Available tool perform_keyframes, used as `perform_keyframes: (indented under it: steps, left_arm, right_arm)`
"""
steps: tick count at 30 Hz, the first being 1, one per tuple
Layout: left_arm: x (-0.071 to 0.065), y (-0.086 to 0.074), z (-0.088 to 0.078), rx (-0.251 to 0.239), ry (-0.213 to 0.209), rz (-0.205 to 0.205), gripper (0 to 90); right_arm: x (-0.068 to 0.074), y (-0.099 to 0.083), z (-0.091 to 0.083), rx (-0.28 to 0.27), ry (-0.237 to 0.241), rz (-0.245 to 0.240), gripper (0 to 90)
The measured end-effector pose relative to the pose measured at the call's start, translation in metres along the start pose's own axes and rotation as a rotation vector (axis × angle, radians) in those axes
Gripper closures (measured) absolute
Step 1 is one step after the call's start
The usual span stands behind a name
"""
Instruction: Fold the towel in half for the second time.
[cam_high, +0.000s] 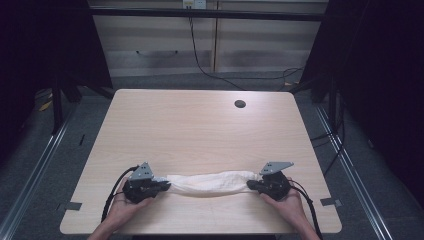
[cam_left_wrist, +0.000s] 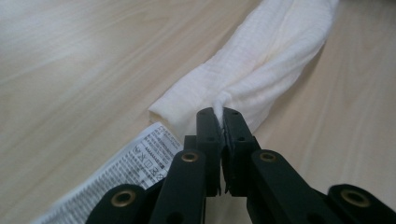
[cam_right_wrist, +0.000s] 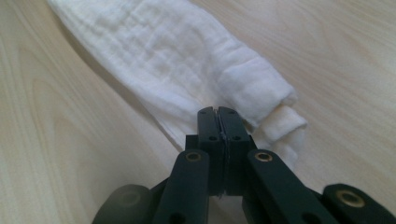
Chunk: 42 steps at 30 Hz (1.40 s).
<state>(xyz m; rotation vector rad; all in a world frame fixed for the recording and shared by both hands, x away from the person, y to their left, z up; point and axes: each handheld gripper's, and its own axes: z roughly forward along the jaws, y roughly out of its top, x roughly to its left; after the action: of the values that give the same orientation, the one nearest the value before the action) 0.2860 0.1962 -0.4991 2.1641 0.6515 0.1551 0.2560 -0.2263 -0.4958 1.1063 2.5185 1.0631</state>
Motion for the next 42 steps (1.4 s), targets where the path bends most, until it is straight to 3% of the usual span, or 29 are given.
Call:
perform_keyframes:
  steps: [3, 7, 11, 17, 20, 23, 26, 30, 32, 37, 38, 39, 40, 42]
  left_arm:
    - [0.004, 0.004, 0.003, 0.01, 0.009, 0.0, 86.9]
    - [0.006, 0.003, 0.003, 0.004, -0.029, -0.016, 85.2]
    - [0.006, 0.0, -0.001, 0.003, -0.049, -0.041, 71.5]
    - [0.007, 0.005, -0.014, -0.083, -0.116, -0.1, 53.6]
    - [0.009, 0.009, -0.022, -0.134, -0.131, -0.116, 50.6]
    - [0.01, 0.01, -0.024, -0.151, -0.136, -0.129, 49.4]
    - [0.01, 0.012, -0.025, -0.16, -0.134, -0.132, 49.1]
    - [0.011, 0.016, -0.024, -0.186, -0.164, -0.144, 50.8]
    - [0.013, 0.018, -0.023, -0.204, -0.162, -0.173, 56.1]
    - [0.016, 0.027, -0.023, -0.254, -0.159, -0.183, 63.7]
    - [0.016, 0.028, -0.021, -0.247, -0.168, -0.181, 63.7]
    - [0.014, 0.028, -0.017, -0.221, -0.144, -0.175, 66.5]
    - [0.013, 0.028, -0.013, -0.176, -0.119, -0.163, 72.7]
    - [0.011, 0.023, -0.005, -0.097, -0.124, -0.148, 78.2]
  right_arm:
    - [-0.005, 0.003, 0.003, -0.005, -0.015, 0.003, 89.5]
    - [-0.01, 0.003, 0.004, -0.023, -0.008, 0.034, 89.3]
    - [-0.01, 0.001, 0.004, -0.033, -0.008, 0.03, 89.2]
    - [-0.01, 0.001, 0.004, -0.036, -0.002, 0.032, 88.9]
    - [-0.01, 0.001, 0.004, -0.037, -0.001, 0.031, 88.6]
    - [-0.009, 0.001, 0.004, -0.037, -0.001, 0.031, 88.0]
    - [-0.008, 0.001, 0.003, -0.038, 0.001, 0.026, 86.7]
    - [-0.006, 0.001, 0.002, -0.042, 0.005, 0.015, 86.6]
    - [-0.005, 0.001, 0.003, -0.035, 0.003, 0.013, 87.4]
    - [-0.005, 0.001, 0.003, -0.037, 0.002, 0.014, 87.5]
    - [-0.005, 0.001, 0.003, -0.036, 0.002, 0.015, 87.6]
    - [-0.006, 0.001, 0.003, -0.038, 0.003, 0.012, 87.6]
    - [-0.006, 0.001, 0.003, -0.037, 0.007, 0.013, 87.6]
    - [-0.006, 0.0, 0.003, -0.036, 0.006, 0.012, 87.6]
